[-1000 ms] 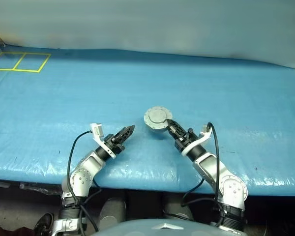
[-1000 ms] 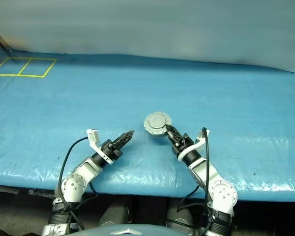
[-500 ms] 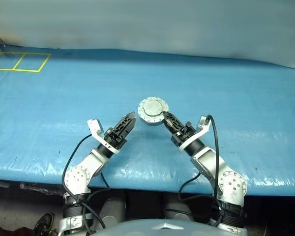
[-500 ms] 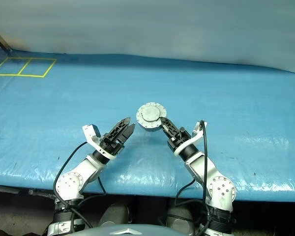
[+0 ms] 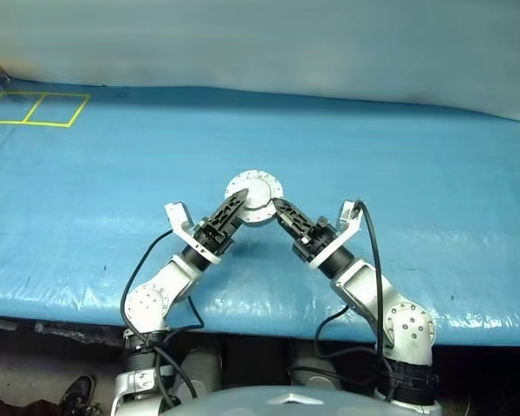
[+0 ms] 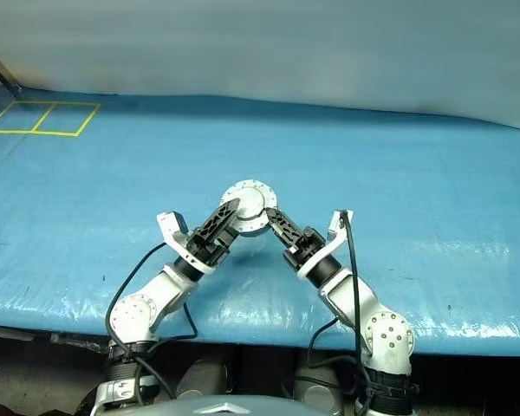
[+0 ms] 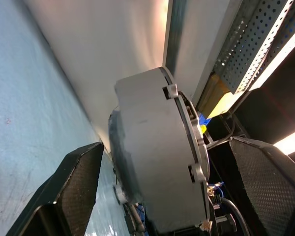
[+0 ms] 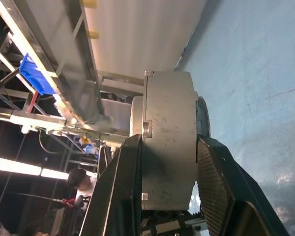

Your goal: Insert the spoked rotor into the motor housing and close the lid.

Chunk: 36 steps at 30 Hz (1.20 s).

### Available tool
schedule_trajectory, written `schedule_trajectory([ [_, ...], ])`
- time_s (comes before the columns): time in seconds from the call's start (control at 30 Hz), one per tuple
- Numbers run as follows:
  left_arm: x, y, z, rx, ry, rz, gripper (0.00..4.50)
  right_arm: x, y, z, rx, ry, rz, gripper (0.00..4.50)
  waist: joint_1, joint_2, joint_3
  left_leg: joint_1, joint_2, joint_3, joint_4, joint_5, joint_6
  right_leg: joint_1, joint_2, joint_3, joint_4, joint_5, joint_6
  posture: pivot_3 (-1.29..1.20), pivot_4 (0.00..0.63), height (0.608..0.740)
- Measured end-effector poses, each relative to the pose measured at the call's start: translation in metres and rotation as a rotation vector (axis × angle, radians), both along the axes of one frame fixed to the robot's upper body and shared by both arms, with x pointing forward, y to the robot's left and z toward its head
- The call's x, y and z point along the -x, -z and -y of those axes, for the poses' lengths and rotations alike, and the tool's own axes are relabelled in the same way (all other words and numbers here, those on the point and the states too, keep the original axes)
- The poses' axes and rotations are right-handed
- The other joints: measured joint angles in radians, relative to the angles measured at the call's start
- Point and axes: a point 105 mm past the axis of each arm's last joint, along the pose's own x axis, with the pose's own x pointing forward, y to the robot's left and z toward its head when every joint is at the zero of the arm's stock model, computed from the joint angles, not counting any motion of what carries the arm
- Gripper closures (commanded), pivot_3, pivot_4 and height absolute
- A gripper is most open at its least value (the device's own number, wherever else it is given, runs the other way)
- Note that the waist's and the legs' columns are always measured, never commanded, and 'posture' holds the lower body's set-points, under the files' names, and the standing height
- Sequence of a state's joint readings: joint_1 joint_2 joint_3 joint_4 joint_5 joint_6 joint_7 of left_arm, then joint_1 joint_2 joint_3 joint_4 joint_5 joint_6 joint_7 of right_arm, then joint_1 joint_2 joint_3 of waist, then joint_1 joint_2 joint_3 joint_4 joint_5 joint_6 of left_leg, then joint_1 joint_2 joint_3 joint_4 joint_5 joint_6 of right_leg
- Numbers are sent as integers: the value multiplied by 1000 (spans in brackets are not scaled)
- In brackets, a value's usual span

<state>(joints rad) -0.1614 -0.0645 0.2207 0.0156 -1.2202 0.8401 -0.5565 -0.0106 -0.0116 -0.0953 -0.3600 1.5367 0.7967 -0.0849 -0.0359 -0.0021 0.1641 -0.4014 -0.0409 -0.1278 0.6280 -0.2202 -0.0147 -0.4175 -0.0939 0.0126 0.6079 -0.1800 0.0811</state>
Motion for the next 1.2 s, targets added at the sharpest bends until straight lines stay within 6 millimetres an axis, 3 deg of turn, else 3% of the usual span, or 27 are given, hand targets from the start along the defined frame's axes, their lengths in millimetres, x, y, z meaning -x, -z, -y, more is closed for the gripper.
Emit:
schedule_trajectory([
  [0.17,-6,1,1,-17,-20,-1,25,5,4,-7,13,-38,-2,3315,1,0,0,0,0,0,0,0,0,0,0,0,0,0,0,0,150,740],
  [0.37,-6,3,0,-14,-29,-5,1760,6,2,-6,15,-37,15,3315,1,-1,0,0,0,0,0,0,0,0,0,0,0,0,0,0,150,740],
  [0.57,-6,5,0,-8,-29,-31,1772,5,3,-7,33,-36,24,3315,2,-1,1,0,0,0,0,0,0,0,0,0,0,0,0,0,150,740],
  [0.8,-7,12,0,-41,-48,-79,1772,1,7,-4,83,2,51,1033,1,-2,1,0,0,0,0,0,0,1,0,0,0,0,0,0,150,740],
  [1.07,-24,34,-26,-176,-269,-172,1772,-11,4,5,138,108,74,1033,10,-2,1,1,0,0,0,0,0,1,0,0,0,0,0,0,150,740],
  [1.2,-55,42,-58,-264,-536,-262,1772,-12,6,9,156,131,71,1033,18,-5,3,1,0,0,1,0,0,1,1,0,0,1,0,0,150,740],
])
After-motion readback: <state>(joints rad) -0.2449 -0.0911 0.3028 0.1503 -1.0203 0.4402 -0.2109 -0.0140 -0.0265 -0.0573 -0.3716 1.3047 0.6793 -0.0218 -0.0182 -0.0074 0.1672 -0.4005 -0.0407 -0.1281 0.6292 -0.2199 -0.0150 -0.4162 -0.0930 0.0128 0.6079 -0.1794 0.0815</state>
